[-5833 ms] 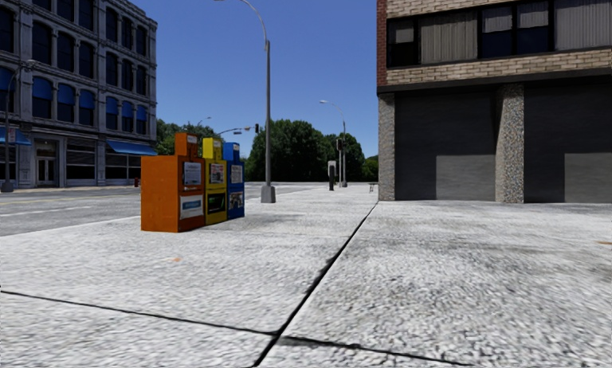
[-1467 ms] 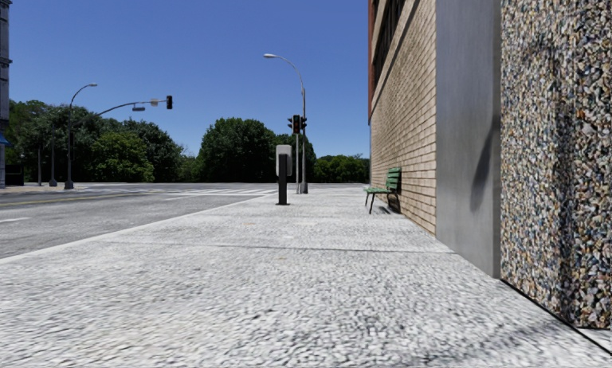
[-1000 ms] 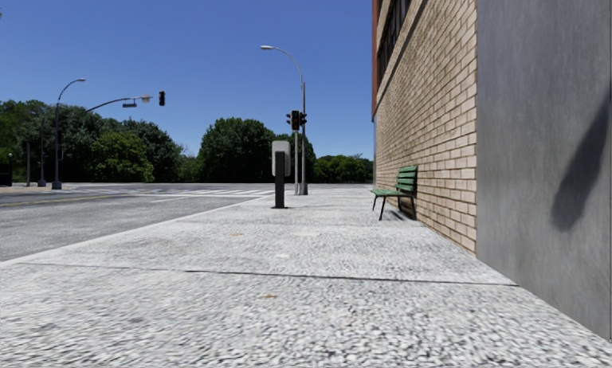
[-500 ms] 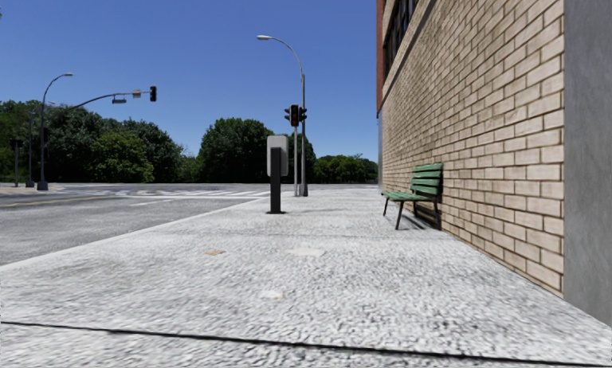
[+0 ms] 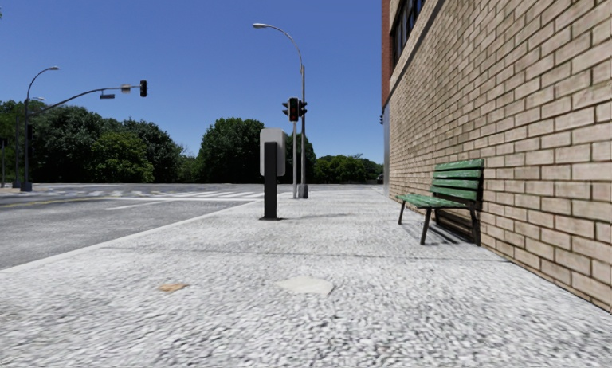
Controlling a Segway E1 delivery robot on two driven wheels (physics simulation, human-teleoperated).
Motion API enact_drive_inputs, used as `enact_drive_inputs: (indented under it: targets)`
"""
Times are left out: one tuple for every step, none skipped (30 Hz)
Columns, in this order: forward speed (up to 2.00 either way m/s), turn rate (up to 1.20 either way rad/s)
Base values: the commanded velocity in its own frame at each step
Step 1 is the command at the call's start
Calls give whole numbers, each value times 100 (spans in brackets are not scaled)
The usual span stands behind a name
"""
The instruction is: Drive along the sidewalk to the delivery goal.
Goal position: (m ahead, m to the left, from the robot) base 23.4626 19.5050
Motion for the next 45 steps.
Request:
enact_drive_inputs:
  targets:
    - [200,0]
    - [200,0]
    - [200,0]
    - [200,0]
    - [200,0]
    - [200,0]
    - [200,0]
    - [200,0]
    - [200,0]
    - [200,0]
    - [200,0]
    - [200,0]
    - [200,0]
    - [200,0]
    - [200,0]
    - [200,0]
    - [200,0]
    - [200,0]
    - [200,0]
    - [200,0]
    - [200,0]
    - [200,0]
    - [200,0]
    - [200,0]
    - [200,0]
    - [200,0]
    - [200,0]
    - [200,0]
    - [200,0]
    - [200,0]
    - [200,-6]
    - [200,-21]
    - [200,-45]
    - [200,-82]
    - [200,-82]
    - [200,-96]
    - [200,-103]
    - [200,-106]
    - [200,-106]
    - [200,-106]
    - [200,-107]
    - [200,-93]
    - [200,-43]
    - [200,-16]
    - [200,-16]
